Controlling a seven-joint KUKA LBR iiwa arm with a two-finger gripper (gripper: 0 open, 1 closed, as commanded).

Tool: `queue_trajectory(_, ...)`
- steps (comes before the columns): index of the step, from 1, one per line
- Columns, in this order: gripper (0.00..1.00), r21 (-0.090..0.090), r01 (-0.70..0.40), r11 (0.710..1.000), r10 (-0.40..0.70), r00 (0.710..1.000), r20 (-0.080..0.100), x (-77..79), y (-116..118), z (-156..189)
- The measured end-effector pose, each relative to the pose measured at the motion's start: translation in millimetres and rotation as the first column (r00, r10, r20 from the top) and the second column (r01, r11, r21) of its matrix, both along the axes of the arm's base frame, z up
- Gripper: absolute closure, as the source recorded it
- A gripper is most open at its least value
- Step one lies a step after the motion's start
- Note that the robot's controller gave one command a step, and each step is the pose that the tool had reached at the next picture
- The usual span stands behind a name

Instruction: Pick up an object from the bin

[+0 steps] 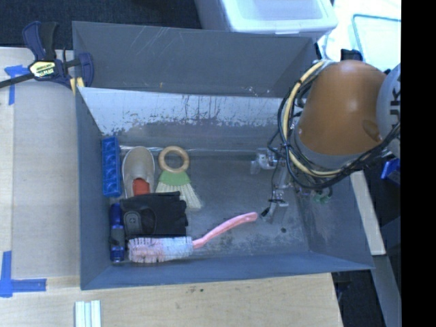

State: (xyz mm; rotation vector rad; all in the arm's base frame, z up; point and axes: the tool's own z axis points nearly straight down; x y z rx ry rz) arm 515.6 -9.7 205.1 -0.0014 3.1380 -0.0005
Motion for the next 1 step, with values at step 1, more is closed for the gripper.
queue_trajectory(1, 0.00, 0.000, 0.000, 1.000, 0.000, 1.000, 0.000, 0.0, 0.0, 0.0)
